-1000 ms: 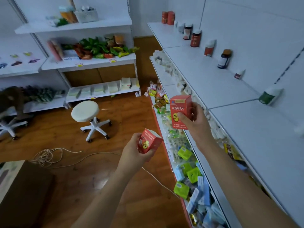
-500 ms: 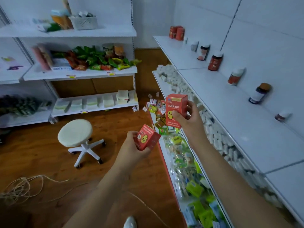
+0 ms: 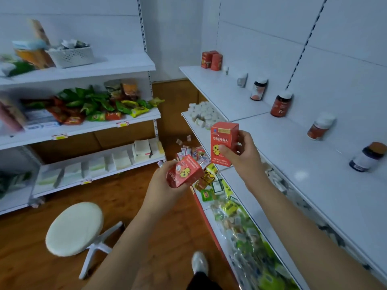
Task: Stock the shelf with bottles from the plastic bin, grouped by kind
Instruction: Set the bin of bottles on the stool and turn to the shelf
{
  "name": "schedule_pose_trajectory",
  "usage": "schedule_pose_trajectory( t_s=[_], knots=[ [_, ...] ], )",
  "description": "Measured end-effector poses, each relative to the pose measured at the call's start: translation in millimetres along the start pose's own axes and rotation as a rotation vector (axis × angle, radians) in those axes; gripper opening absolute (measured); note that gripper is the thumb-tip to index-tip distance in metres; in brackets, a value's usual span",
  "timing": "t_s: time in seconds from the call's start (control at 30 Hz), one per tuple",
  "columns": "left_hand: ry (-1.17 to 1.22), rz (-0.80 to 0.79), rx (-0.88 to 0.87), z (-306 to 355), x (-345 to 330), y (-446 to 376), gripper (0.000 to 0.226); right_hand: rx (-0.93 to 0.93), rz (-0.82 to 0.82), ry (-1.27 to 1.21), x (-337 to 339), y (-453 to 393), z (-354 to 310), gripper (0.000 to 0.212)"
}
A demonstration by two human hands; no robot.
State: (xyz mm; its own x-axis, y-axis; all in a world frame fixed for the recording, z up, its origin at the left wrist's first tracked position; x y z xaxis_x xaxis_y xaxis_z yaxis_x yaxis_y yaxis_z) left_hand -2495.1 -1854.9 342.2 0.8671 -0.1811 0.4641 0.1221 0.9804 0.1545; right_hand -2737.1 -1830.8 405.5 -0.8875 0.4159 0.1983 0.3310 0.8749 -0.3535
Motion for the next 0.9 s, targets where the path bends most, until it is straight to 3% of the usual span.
schedule_pose_trajectory(
  t_s=[0.5, 0.9],
  knots=[
    [-0.099, 0.036, -0.019, 84, 9, -328, 0.059, -0.075, 0.061, -0.03, -63, -309, 121, 0.058],
    [0.004, 0.016, 0.02, 111, 16, -522, 0.059, -0.116, 0.115, 0.016, -116, -458, 184, 0.058]
  ],
)
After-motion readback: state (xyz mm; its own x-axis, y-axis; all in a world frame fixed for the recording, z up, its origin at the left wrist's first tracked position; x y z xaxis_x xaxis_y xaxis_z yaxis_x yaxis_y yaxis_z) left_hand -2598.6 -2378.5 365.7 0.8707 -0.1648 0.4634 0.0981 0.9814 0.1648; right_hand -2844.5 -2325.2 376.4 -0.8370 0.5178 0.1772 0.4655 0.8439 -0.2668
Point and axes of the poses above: each hand's wrist, its own y-axis away from the middle knuckle, its own x-axis out of the back of the hand, z = x × y, the point moved 9 cm from there along -y, towards the middle knuckle, and after that the axes turned 12 degrees about x, right-handed, at the moved point
